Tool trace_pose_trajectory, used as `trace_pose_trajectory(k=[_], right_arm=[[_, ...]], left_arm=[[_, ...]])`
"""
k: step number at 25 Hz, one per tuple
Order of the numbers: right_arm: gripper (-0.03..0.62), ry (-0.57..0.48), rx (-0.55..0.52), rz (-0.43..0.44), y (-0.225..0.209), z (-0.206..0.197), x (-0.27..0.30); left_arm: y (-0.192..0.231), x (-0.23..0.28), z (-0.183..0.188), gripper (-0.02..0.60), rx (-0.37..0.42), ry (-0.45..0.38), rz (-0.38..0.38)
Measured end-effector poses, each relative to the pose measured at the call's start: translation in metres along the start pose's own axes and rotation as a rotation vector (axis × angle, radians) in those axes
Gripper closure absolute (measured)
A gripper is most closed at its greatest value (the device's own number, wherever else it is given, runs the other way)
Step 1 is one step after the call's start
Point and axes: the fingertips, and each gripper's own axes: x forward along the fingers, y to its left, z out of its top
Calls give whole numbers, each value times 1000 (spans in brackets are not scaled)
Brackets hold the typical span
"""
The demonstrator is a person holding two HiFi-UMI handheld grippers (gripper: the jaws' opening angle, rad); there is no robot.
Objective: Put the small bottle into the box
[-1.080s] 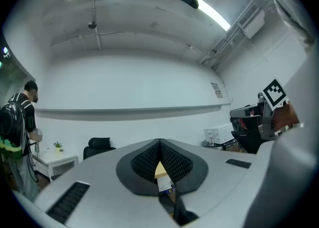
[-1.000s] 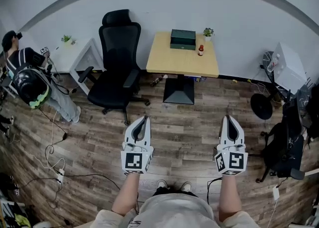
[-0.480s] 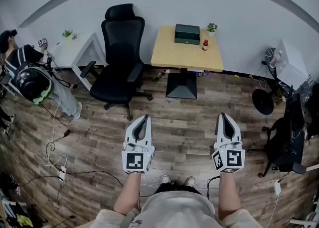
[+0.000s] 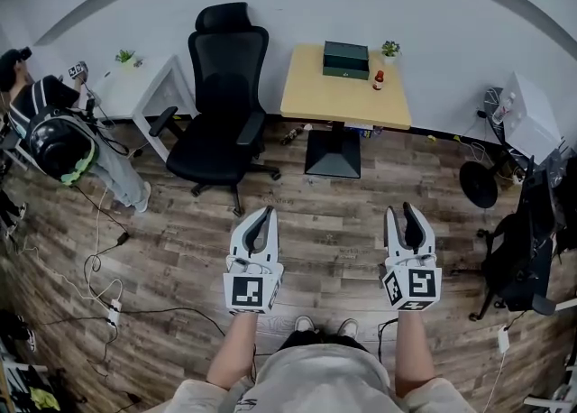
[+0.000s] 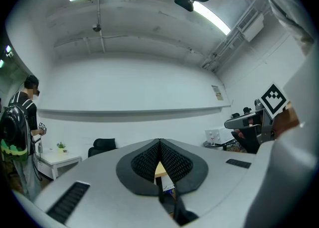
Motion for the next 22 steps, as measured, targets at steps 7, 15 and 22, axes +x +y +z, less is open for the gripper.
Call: trace_pose_trajectory(k=[7, 15, 22], right_arm=[[404, 15, -1, -9, 21, -11, 8], [404, 27, 14, -31, 12, -24, 30], [404, 30, 33, -48, -26, -39, 80]], left_arm=[[25, -8, -12, 575, -1, -9, 2], [29, 16, -26, 575, -6, 2, -20], [24, 80, -41, 575, 10, 14, -38]])
